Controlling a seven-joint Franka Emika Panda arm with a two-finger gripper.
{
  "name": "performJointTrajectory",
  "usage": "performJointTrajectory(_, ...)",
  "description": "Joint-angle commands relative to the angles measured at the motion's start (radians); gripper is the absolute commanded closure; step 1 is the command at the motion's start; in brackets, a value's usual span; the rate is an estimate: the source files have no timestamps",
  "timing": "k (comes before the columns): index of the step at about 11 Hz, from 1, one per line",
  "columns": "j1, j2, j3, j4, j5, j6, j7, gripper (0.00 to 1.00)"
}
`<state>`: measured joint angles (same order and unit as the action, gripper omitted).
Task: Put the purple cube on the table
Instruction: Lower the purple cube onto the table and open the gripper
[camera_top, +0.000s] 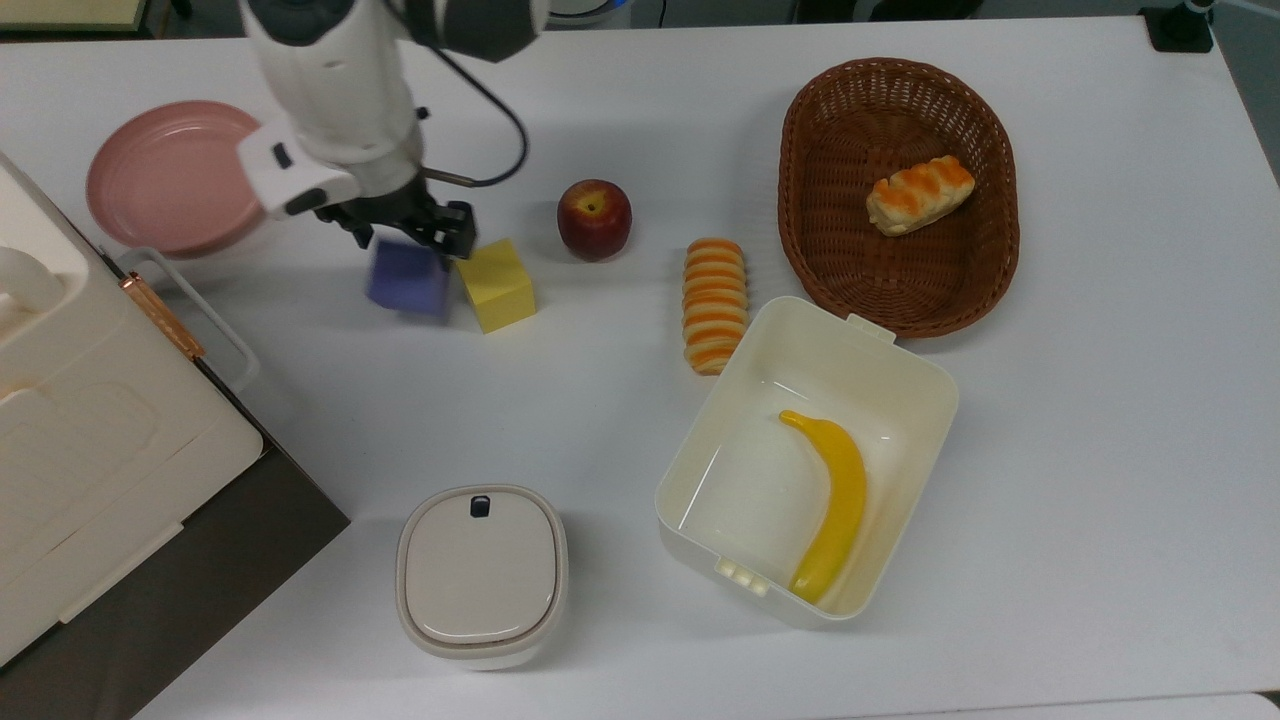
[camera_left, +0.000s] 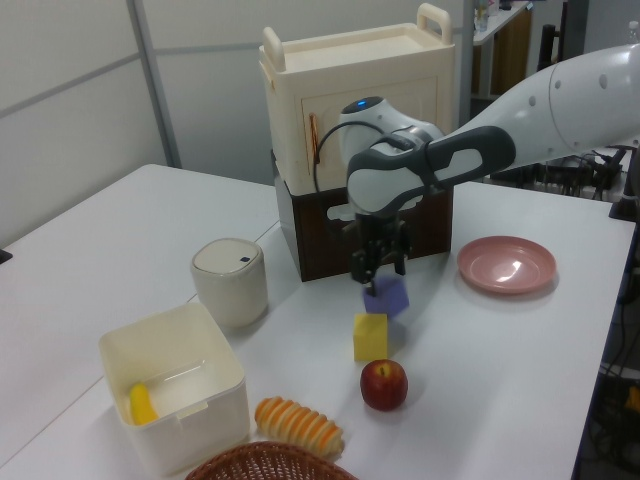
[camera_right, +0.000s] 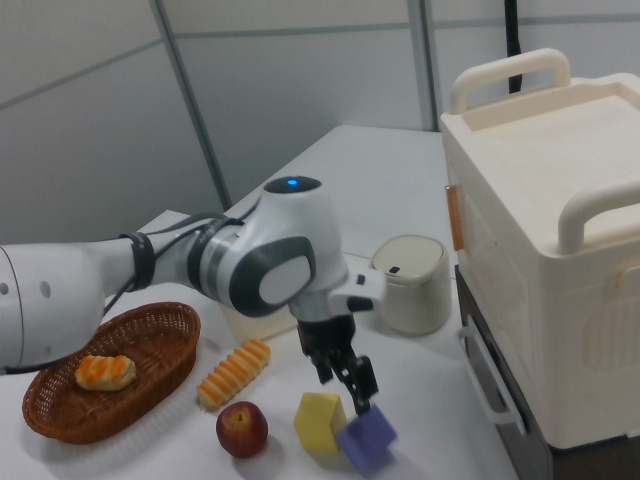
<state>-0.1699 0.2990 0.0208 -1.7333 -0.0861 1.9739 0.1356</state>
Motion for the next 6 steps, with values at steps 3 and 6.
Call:
performJointTrajectory(3,0.128,-0.037,-0.013,0.156,0.005,-0.174,0.019,0.0)
performJointTrajectory(6,0.178,-0.124,-0.013,0.158,0.002,-0.198,0.012,0.0)
